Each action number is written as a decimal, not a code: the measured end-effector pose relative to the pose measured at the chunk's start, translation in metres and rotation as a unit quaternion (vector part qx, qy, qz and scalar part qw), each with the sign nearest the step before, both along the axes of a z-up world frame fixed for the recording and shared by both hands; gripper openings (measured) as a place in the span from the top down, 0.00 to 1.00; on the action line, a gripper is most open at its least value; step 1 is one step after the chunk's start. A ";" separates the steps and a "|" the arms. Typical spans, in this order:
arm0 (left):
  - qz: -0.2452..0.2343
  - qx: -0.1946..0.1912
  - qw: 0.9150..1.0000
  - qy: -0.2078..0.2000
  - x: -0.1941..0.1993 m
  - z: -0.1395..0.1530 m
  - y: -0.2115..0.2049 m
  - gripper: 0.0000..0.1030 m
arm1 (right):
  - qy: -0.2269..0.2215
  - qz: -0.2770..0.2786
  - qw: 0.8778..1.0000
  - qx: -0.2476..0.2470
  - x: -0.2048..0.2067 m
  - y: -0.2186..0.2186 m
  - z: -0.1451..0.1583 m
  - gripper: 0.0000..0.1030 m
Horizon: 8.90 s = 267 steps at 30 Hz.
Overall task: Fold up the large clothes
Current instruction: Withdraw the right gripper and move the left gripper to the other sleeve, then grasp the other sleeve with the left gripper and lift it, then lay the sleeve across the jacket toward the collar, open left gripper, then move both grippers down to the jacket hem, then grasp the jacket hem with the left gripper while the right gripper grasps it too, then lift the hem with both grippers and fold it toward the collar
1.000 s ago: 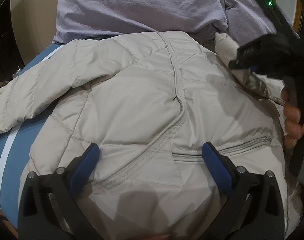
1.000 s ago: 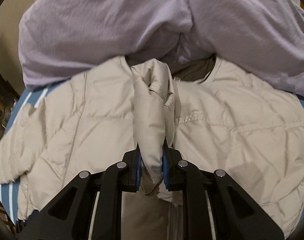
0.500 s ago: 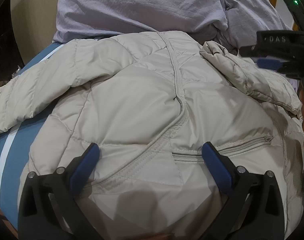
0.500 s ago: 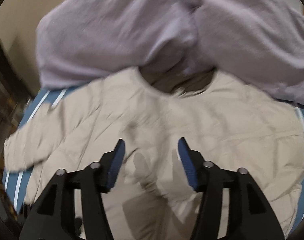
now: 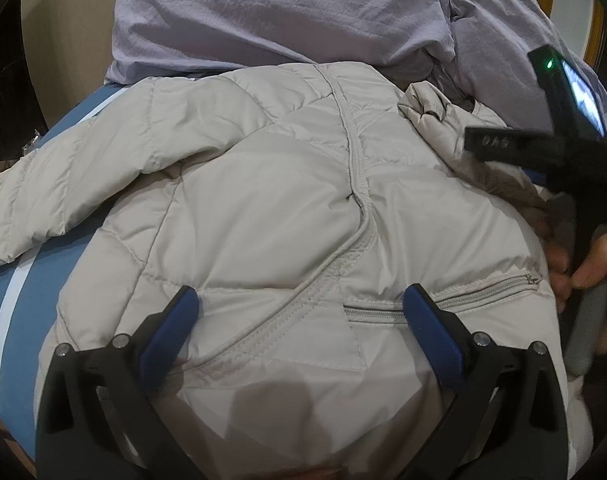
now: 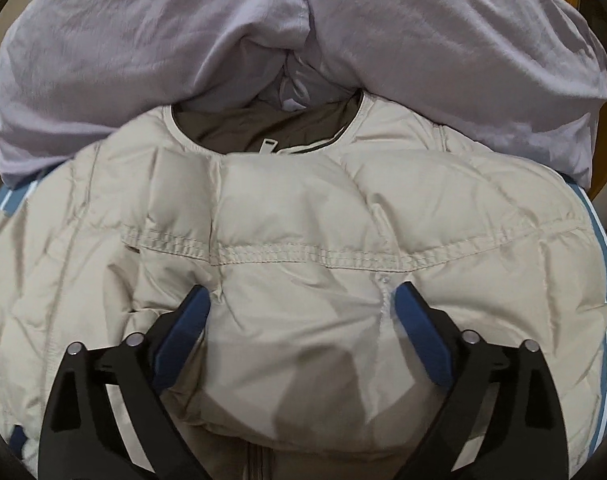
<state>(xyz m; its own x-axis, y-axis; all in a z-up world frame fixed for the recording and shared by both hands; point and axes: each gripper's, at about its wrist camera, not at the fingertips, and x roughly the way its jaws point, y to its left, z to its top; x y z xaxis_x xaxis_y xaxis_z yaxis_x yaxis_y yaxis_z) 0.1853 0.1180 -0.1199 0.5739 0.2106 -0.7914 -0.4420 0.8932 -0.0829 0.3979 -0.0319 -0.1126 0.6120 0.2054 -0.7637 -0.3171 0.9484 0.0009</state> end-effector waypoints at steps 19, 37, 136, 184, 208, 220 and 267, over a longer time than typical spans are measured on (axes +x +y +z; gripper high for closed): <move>0.037 -0.018 0.999 -0.025 -0.035 0.042 0.044 0.02 | -0.003 0.004 1.000 0.020 0.000 -0.002 -0.007 0.04; 0.242 0.038 0.969 0.044 -0.120 0.047 0.232 0.02 | -0.001 0.005 0.999 0.033 -0.002 -0.005 -0.009 0.03; -0.087 0.026 0.995 -0.032 0.137 0.085 -0.063 0.52 | -0.004 0.009 0.999 0.038 -0.043 -0.144 0.007 0.03; -0.026 -0.016 1.000 -0.003 -0.151 0.021 0.058 0.33 | 0.089 -0.031 0.991 0.093 -0.160 -0.327 -0.030 0.07; -0.042 -0.076 0.996 -0.030 -0.171 0.012 0.038 0.76 | 0.073 0.018 0.980 0.183 -0.190 -0.333 -0.033 0.88; -0.038 -0.035 0.996 -0.076 -0.161 0.062 0.035 0.90 | -0.004 0.011 0.981 0.193 -0.175 -0.320 0.020 0.89; 0.063 0.045 0.994 -0.070 0.187 0.088 0.140 0.90 | -0.066 -0.103 0.983 0.138 0.127 -0.192 0.043 0.89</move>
